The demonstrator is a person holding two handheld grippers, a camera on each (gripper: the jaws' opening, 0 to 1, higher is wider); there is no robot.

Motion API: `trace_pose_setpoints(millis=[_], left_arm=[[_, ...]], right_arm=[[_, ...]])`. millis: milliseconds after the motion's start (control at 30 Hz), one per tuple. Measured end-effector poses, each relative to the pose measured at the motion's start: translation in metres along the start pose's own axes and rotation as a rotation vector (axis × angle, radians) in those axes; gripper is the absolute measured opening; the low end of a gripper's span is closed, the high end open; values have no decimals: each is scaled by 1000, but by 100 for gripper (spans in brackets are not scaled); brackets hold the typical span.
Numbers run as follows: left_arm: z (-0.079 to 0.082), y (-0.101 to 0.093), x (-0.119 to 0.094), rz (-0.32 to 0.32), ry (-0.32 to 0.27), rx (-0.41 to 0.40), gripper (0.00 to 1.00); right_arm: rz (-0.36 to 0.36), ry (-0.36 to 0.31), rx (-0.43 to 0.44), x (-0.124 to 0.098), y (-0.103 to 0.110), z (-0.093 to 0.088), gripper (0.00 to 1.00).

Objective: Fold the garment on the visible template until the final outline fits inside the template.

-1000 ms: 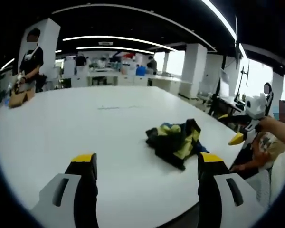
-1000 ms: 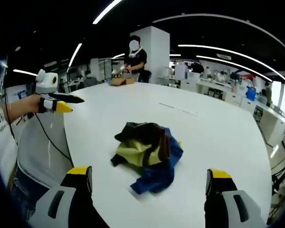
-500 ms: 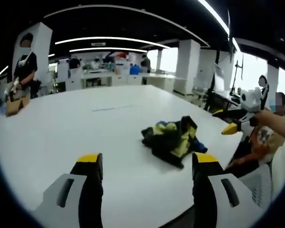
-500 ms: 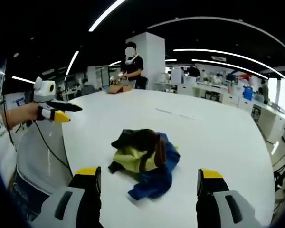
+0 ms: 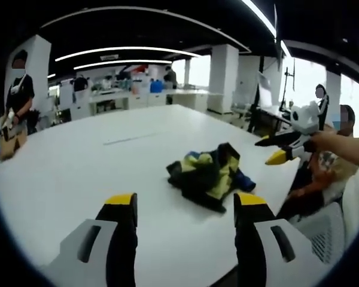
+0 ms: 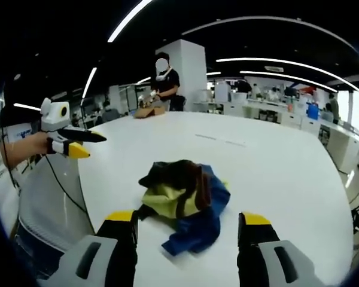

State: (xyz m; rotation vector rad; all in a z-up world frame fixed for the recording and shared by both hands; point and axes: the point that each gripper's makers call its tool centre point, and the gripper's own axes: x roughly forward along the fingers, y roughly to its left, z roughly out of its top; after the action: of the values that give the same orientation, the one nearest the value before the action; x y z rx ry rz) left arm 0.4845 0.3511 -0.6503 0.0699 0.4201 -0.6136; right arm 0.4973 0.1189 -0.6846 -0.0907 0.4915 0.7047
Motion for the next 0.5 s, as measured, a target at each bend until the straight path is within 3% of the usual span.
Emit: trace_pose_setpoints(millis=[500], left_arm=[[-1,-28,34,-99,12,41,50]], right_arm=[[8,-13,53,17,-5,-1,53]])
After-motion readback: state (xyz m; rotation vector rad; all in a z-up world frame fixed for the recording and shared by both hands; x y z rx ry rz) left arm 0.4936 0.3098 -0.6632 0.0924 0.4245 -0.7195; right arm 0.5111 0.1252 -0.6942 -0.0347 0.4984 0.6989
